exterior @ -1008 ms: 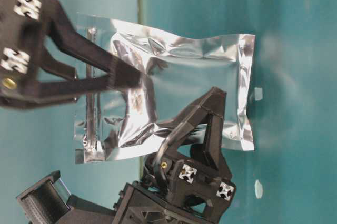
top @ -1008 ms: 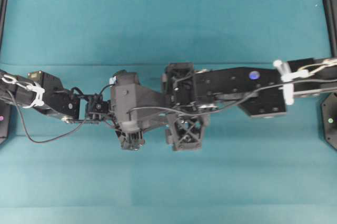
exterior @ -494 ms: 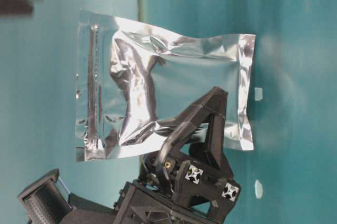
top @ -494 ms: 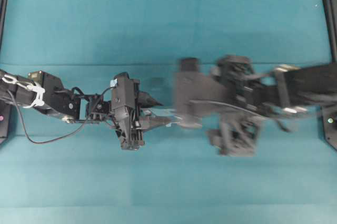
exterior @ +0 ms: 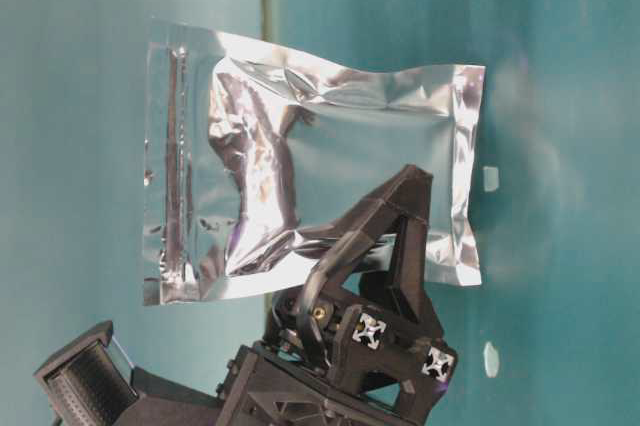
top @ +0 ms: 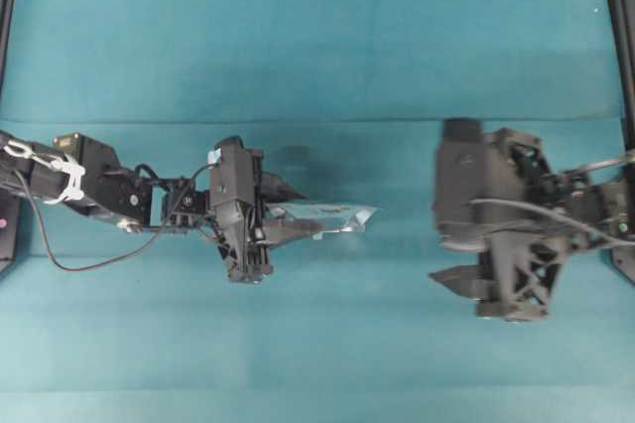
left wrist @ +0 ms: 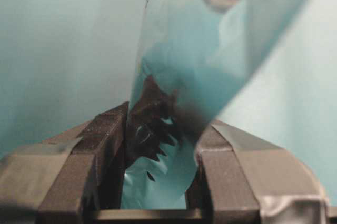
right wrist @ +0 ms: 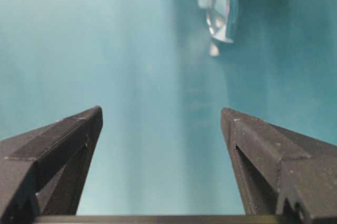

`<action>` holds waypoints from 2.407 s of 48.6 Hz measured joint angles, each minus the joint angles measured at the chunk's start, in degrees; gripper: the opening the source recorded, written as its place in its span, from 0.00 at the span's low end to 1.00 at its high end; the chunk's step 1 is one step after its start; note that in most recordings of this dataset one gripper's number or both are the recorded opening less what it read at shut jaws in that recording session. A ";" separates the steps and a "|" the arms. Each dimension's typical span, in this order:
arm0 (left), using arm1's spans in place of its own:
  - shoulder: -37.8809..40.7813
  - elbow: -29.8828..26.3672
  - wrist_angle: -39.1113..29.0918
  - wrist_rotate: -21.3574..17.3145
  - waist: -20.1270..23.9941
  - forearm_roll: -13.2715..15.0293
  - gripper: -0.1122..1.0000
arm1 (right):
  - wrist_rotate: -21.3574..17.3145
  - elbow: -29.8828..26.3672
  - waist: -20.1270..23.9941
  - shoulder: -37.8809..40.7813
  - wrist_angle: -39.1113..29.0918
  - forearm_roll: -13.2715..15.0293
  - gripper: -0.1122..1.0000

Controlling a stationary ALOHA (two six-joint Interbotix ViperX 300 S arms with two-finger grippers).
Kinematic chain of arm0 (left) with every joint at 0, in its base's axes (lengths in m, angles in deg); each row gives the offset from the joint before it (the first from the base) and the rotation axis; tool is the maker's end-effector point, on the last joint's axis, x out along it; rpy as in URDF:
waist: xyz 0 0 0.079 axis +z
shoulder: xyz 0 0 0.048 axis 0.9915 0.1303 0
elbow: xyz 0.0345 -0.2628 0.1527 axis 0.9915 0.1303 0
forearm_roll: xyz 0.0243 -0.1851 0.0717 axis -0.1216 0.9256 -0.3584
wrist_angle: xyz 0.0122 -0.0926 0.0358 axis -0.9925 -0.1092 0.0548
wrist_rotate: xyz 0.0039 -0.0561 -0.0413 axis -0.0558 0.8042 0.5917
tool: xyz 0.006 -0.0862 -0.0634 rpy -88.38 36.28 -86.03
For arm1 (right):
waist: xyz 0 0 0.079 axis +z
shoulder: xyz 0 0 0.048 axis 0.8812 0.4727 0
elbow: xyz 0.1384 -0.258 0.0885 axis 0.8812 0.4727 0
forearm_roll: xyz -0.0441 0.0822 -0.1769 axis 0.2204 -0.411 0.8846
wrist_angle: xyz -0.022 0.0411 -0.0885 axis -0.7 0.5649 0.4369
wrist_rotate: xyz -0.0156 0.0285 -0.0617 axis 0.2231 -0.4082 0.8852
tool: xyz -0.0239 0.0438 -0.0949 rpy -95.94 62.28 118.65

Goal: Hand over the silver zip bag and make it stand upright.

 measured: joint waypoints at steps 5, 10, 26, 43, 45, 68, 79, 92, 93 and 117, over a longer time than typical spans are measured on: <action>-0.09 0.09 0.00 0.00 -0.09 -0.09 0.38 | -0.62 2.55 0.00 -2.81 2.20 0.00 0.91; 0.00 0.00 -0.09 0.00 0.00 0.00 0.38 | -1.23 5.01 0.00 -5.89 3.96 0.00 0.91; -0.09 0.09 0.00 0.00 0.00 0.00 0.37 | -3.08 11.25 -0.62 -11.69 9.14 0.09 0.91; -0.09 0.09 -0.09 -0.09 0.00 0.00 0.37 | -3.08 13.97 -7.29 -11.95 14.06 2.20 0.91; -0.09 0.09 -0.09 0.00 -0.09 -0.09 0.37 | -3.08 14.33 -8.00 -12.04 15.12 2.55 0.91; -0.18 0.00 -0.18 -0.09 0.00 0.00 0.37 | -3.08 15.82 -9.49 -12.04 17.75 3.16 0.91; -0.18 0.00 -0.18 0.00 -0.09 0.00 0.37 | -3.08 15.82 -9.49 -12.04 17.75 3.08 0.91; -0.18 0.00 -0.26 -0.09 -0.09 0.00 0.37 | -3.08 15.82 -9.49 -12.04 17.75 3.16 0.91; -0.18 0.00 -0.26 0.00 -0.09 0.00 0.37 | -3.08 15.82 -9.49 -12.04 17.84 3.08 0.91; -0.18 0.00 -0.35 0.00 -0.09 0.00 0.37 | -3.08 15.91 -9.49 -12.04 17.75 3.16 0.91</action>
